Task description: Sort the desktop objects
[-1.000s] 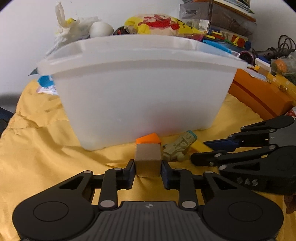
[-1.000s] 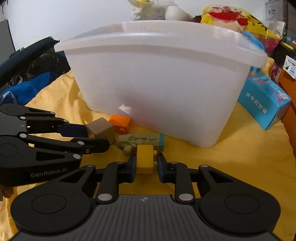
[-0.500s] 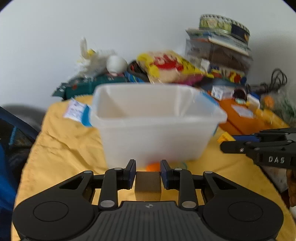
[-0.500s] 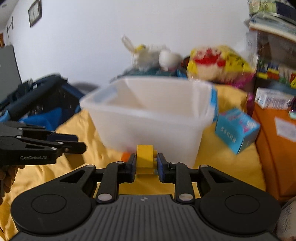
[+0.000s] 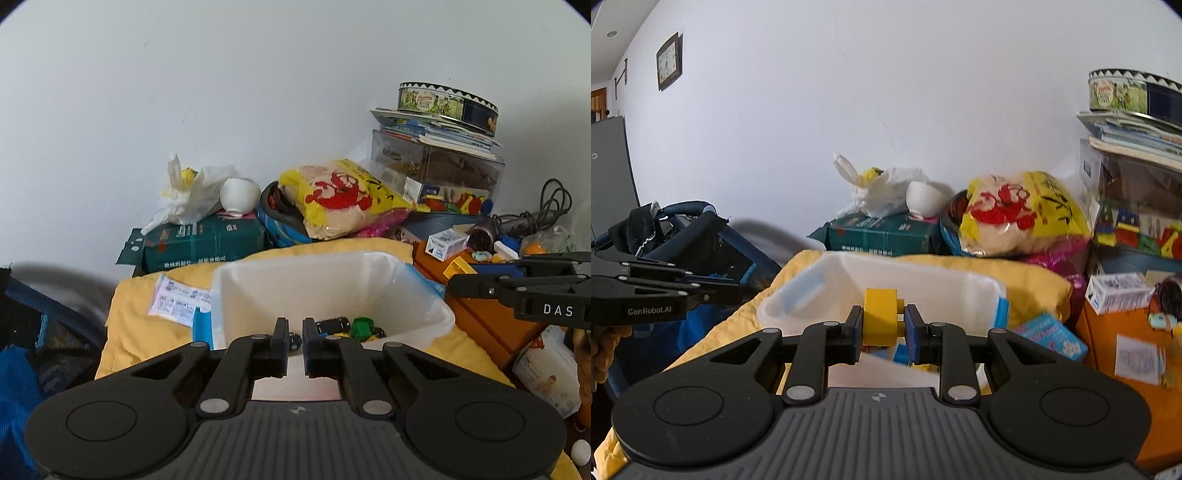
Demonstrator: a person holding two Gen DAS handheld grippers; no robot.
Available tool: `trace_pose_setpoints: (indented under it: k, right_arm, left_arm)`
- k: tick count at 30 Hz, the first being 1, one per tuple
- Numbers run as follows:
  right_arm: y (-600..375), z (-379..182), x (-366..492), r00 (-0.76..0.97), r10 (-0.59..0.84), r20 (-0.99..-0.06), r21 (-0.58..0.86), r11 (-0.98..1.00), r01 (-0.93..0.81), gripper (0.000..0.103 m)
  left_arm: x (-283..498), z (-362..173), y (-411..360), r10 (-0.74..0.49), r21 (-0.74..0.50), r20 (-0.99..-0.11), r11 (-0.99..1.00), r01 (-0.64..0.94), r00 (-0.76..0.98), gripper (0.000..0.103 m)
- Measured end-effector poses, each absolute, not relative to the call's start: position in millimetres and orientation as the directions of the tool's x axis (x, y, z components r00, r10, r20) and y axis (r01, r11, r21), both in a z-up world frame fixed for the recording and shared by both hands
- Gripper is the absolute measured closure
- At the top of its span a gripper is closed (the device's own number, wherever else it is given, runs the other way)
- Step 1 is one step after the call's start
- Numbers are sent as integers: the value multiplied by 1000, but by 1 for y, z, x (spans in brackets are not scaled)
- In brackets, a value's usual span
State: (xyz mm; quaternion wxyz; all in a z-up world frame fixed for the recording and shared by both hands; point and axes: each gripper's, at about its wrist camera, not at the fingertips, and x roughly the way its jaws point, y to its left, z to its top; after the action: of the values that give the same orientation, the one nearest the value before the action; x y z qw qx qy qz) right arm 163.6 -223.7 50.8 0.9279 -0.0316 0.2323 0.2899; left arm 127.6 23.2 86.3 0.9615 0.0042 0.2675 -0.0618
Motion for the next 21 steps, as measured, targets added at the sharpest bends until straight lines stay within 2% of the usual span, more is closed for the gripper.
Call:
trace_pose_setpoints:
  k: [1, 3, 4, 10, 19, 20, 21]
  right_arm:
    - [-224, 52, 163, 724, 526, -447, 79, 829, -553, 77]
    - [-225, 51, 161, 723, 531, -442, 84, 827, -556, 77]
    - [-225, 49, 159, 721, 533, -444, 89, 827, -556, 77]
    - [-236, 27, 148, 702, 517, -489, 109, 835, -540, 77]
    - [-274, 12, 138, 712, 450, -539, 92, 871, -482, 77]
    - [-278, 10, 137, 711, 446, -543, 93, 874, -477, 77]
    - [-281, 9, 136, 712, 441, -546, 91, 877, -473, 77]
  left_arm:
    - [126, 85, 22, -114, -15, -516, 992, 124, 849, 82]
    - [123, 72, 21, -123, -18, -556, 991, 135, 822, 36]
    - [120, 60, 20, -113, -25, -573, 992, 121, 812, 32]
    - [102, -25, -6, -141, -83, -695, 990, 117, 705, 31]
    - [109, -78, -75, -154, -71, -732, 986, 151, 664, 31]
    - [112, -80, -78, -163, -87, -731, 985, 147, 662, 32]
    - [114, -83, -81, -173, -95, -730, 984, 152, 661, 40]
